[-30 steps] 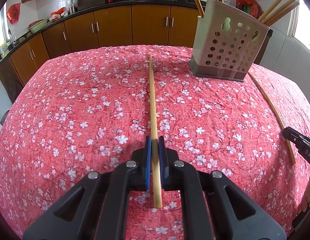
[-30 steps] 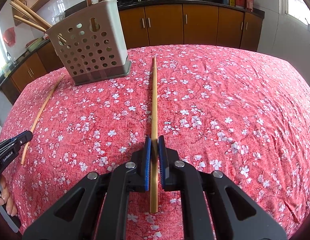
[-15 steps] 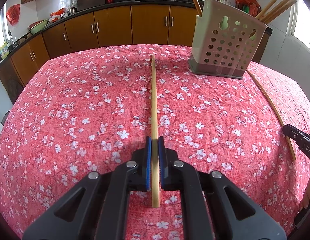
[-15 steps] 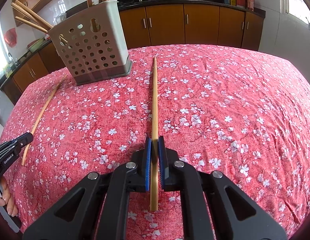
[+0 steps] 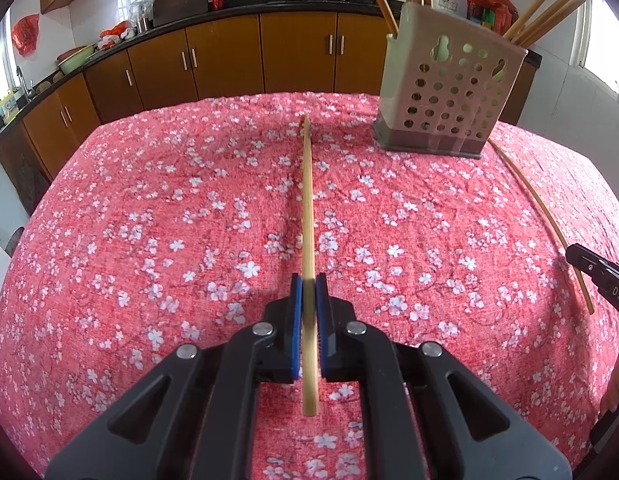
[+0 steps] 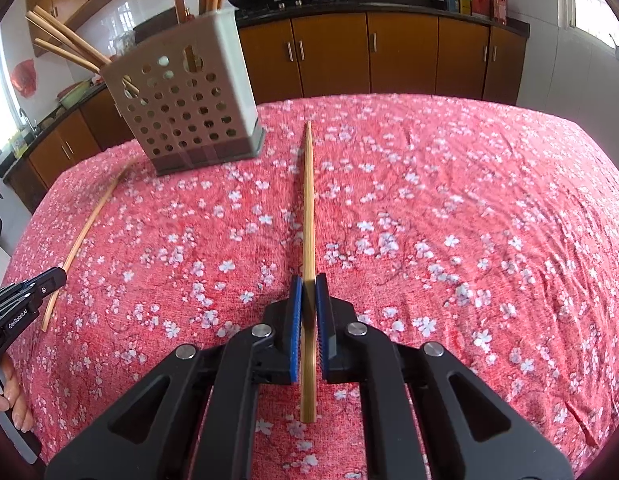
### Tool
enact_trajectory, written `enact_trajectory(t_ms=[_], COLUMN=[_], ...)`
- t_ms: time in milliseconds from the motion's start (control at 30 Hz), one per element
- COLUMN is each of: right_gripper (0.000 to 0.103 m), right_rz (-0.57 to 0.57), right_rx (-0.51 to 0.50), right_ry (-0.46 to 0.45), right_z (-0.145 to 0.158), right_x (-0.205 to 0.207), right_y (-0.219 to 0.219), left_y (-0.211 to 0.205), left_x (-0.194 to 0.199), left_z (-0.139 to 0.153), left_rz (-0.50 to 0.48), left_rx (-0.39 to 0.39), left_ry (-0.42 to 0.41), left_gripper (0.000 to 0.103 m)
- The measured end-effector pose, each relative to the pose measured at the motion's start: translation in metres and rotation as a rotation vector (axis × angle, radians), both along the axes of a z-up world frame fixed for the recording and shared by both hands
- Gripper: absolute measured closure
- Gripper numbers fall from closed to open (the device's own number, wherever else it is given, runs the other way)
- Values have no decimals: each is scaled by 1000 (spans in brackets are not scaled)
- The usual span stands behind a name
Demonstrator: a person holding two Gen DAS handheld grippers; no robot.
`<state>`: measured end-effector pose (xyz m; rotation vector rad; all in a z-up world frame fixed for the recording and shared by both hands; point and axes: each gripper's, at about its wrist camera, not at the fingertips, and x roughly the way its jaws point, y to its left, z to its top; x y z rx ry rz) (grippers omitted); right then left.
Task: Organize utensils
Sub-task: 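Lift both held chopsticks upright and carry them above the utensil holder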
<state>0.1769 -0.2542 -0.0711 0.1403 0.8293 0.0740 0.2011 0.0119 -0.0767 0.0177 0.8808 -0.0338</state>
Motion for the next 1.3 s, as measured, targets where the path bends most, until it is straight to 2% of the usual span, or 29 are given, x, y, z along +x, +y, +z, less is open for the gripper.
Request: enact_trajectory(t_ms=[300,667,933,1300], right_gripper=[95,95,95,95], right_rz=[-2,-30,-27,36], right_rx=[-18,71,103,124], right_ry=[-194,-347,-392,-486], right_z=[60,122,137,167], right_x=[-20,-22,-21,-28], right_y=[-8,-28,-26,-1], left_y=[1,17,23,7], left_x=[-19,-22,-18,-29], left_z=[58,135,157,185], left_rz=[-28,-13,3,-61], left_rx=[-23,-93,-112,-163], left_ry=[-157,-331,-371,-436], left_gripper=[95,95,95,95])
